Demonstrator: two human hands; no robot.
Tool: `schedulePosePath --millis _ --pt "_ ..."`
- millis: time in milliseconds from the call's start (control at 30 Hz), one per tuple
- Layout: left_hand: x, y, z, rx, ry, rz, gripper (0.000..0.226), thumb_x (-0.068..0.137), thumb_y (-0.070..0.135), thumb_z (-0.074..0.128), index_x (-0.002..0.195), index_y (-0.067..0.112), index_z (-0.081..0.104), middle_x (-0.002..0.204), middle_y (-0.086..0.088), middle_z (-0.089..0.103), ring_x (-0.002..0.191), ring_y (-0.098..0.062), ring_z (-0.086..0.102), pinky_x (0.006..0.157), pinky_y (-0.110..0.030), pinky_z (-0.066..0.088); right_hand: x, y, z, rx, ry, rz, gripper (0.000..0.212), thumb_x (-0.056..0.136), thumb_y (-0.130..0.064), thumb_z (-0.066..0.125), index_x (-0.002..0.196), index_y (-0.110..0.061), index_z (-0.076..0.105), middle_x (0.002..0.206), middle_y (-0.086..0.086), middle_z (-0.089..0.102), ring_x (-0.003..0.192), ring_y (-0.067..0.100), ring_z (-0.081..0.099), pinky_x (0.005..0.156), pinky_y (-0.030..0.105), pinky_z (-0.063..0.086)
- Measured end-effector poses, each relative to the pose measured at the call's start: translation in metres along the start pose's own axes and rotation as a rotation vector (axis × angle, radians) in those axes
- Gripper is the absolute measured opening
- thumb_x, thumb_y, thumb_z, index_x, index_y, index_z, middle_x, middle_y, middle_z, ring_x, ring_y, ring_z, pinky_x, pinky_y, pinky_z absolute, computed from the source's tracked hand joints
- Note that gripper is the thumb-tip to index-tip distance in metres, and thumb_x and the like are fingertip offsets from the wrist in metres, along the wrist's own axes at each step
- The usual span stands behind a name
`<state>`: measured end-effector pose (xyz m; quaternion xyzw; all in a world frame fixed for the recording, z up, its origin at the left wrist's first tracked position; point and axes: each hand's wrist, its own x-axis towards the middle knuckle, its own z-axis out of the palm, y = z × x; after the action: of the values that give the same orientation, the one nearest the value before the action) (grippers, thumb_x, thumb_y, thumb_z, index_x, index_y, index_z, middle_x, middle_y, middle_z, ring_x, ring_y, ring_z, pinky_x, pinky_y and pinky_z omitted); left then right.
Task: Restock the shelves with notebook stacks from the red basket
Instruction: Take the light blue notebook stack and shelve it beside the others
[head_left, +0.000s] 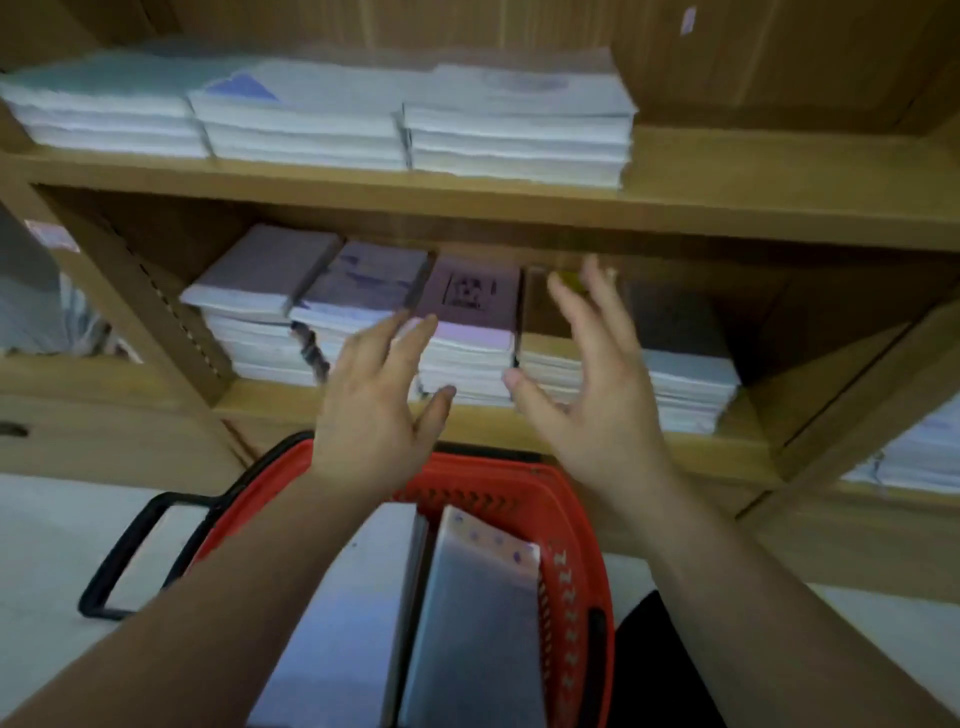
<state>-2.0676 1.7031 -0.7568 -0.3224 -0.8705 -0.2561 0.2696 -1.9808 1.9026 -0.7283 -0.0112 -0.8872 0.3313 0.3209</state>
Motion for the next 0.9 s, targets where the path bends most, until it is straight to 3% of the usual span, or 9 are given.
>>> schedulePosePath --millis 67,200,333,400,467,567,700,900 --pt "-0.054 -0.006 0.027 -0.075 -0.231 -0.161 0.064 0.086 0.040 0.060 0.143 0.012 0.052 0.141 -0.018 0.053 0.127 -0.039 0.051 0.105 -0.048 0.046 -0.048 0.020 0.034 0.046 -0.154 0.138 0.072 0.091 -0.042 0.070 0.154 -0.025 0.040 0.169 -0.005 0.016 0.156 0.010 0.009 0.119 0.014 0.011" --pt "-0.131 -0.017 0.075 -0.118 -0.730 -0.396 0.074 0.087 0.036 0.066 0.153 0.018 0.038 0.152 -0.011 0.043 0.139 -0.031 0.043 0.113 -0.038 0.039 -0.127 0.069 0.100 0.063 -0.455 0.510 0.071 0.093 -0.041 0.069 0.155 -0.024 0.039 0.167 0.003 0.022 0.155 0.016 0.017 0.119 0.026 0.021" --pt "-0.171 -0.016 0.108 -0.105 -0.943 -0.493 0.081 0.089 0.034 0.065 0.158 0.019 0.024 0.160 -0.014 0.029 0.142 -0.032 0.040 0.112 -0.037 0.039 -0.180 0.099 0.142 0.182 -0.545 0.885 0.060 0.090 -0.039 0.065 0.144 -0.016 0.052 0.142 0.006 0.057 0.134 0.027 0.054 0.108 0.034 0.042" --pt "-0.181 -0.010 0.118 -0.101 -1.022 -0.541 0.084 0.093 0.033 0.063 0.160 0.019 0.016 0.163 -0.013 0.021 0.143 -0.031 0.038 0.112 -0.036 0.038 -0.191 0.106 0.155 0.306 -0.495 1.066 0.061 0.086 -0.046 0.057 0.140 -0.017 0.055 0.136 0.003 0.061 0.129 0.026 0.057 0.105 0.035 0.044" --pt "-0.186 -0.006 0.125 -0.087 -1.071 -0.608 0.087 0.095 0.032 0.062 0.161 0.019 0.007 0.159 -0.015 0.028 0.138 -0.033 0.044 0.109 -0.038 0.041 -0.196 0.113 0.169 0.388 -0.480 1.249 0.052 0.095 -0.036 0.058 0.143 -0.017 0.048 0.138 -0.001 0.052 0.129 0.023 0.052 0.106 0.033 0.040" --pt "-0.189 -0.002 0.136 -0.017 -1.037 -0.664 0.093 0.094 0.030 0.062 0.161 0.018 -0.001 0.153 -0.019 0.035 0.133 -0.035 0.047 0.108 -0.043 0.044 -0.205 0.124 0.187 0.346 -0.516 1.442 0.055 0.095 -0.023 0.060 0.145 -0.008 0.043 0.143 0.012 0.053 0.127 0.031 0.054 0.106 0.041 0.046" --pt "-0.191 0.006 0.147 -0.063 -1.035 -0.837 0.100 0.092 0.027 0.060 0.159 0.020 -0.013 0.152 -0.021 0.035 0.132 -0.039 0.048 0.106 -0.046 0.043 -0.214 0.130 0.199 0.353 -0.468 1.526 0.059 0.095 -0.019 0.058 0.148 -0.004 0.037 0.146 0.019 0.047 0.132 0.036 0.049 0.109 0.044 0.043" --pt "-0.194 0.003 0.147 -0.117 -0.928 -0.857 0.091 0.094 0.015 0.051 0.159 0.027 -0.011 0.134 -0.019 0.059 0.116 -0.037 0.060 0.094 -0.044 0.050 -0.218 0.133 0.206 0.355 -0.482 1.530 0.068 0.092 -0.019 0.061 0.151 -0.006 0.031 0.149 0.019 0.043 0.134 0.038 0.047 0.111 0.050 0.041"
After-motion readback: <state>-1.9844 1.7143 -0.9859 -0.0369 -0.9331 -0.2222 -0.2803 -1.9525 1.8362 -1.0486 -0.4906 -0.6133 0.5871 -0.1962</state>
